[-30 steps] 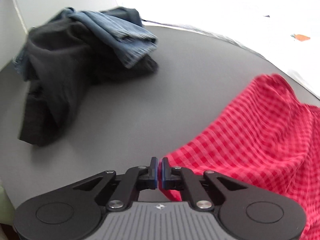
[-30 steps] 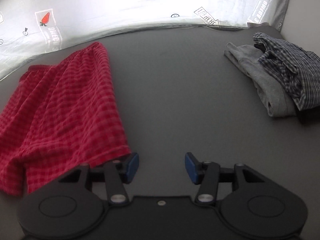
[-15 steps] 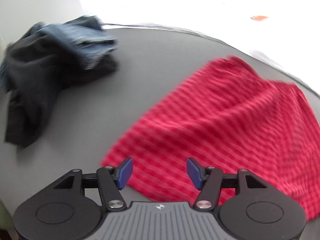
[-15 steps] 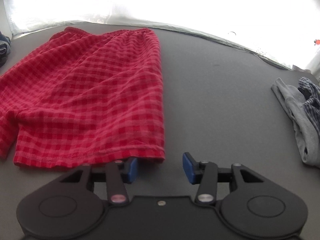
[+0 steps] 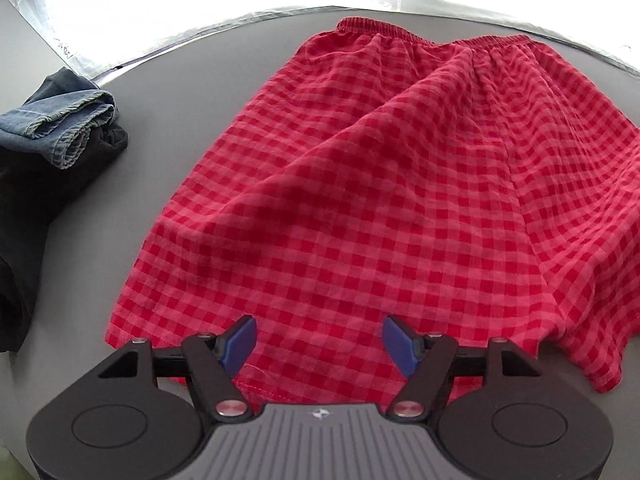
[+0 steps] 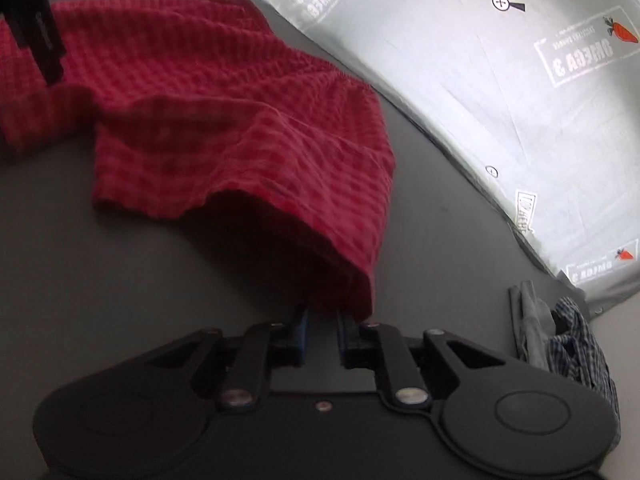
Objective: Fold clothes
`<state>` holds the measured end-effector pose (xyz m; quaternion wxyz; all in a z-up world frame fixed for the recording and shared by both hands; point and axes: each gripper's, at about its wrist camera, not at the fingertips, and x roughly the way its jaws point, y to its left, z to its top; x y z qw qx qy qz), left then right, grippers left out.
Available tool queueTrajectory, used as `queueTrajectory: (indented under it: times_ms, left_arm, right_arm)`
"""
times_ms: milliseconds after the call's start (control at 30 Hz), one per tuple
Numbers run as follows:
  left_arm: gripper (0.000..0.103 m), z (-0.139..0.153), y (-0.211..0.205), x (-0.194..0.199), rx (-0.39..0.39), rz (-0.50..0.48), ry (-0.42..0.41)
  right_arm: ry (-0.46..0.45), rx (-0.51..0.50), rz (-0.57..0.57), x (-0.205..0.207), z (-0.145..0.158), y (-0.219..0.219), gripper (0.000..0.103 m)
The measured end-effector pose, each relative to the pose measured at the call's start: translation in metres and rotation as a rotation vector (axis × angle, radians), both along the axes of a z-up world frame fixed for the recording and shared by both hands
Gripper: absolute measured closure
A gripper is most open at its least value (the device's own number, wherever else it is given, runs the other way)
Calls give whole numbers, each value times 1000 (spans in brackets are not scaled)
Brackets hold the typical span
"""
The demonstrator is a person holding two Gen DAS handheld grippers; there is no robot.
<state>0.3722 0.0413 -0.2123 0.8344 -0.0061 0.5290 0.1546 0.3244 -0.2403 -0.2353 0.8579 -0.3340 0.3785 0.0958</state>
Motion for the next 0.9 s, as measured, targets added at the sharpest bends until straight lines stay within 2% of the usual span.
queueTrajectory:
  times_ms: [67,133,233,333,400,433,467,500,667,733,767,800,833,900]
  left_arm:
    - [24,-6,-2,1,4,-2,18]
    - [20,-11,-3,2,7,-3,35]
    - [18,-11,0,3,-10,15,37]
    - [17,-11,2,3,-19,25,34]
    - [17,-11,3,3,-26,31,32]
    - [16,-11,4,3,-30,34,31]
    - [16,-11,4,2,-32,37,30]
    - [16,-12,5,2,-33,39,28]
    - [12,-13,9,1,-47,55,23]
    - [11,-14,10,1,-53,61,24]
    - [10,-14,11,1,-55,65,24]
    - [10,-14,11,1,-57,66,22]
    - [10,-14,12,1,-59,68,21]
    - [9,-15,13,0,-65,74,19]
  right_arm:
    - [4,89,-68,2,6,-11,55]
    - [6,157,-118,9,9,-20,50]
    - [6,172,-173,27,1,-25,46]
    - [40,339,-257,48,0,-41,47]
    - [72,474,-279,56,3,-53,57]
    - [81,518,-279,59,3,-58,71]
    - [82,521,-272,60,4,-59,92]
    - [58,472,-260,58,5,-58,97]
    - [-267,-69,-130,39,18,-48,99]
    - [-309,-296,-80,36,10,-48,96]
    - [-288,-372,-68,35,3,-50,86]
    - [-263,-417,-69,35,-2,-52,81]
    - [-237,-409,-92,34,-3,-55,76]
    - [-173,-262,-170,32,4,-60,74]
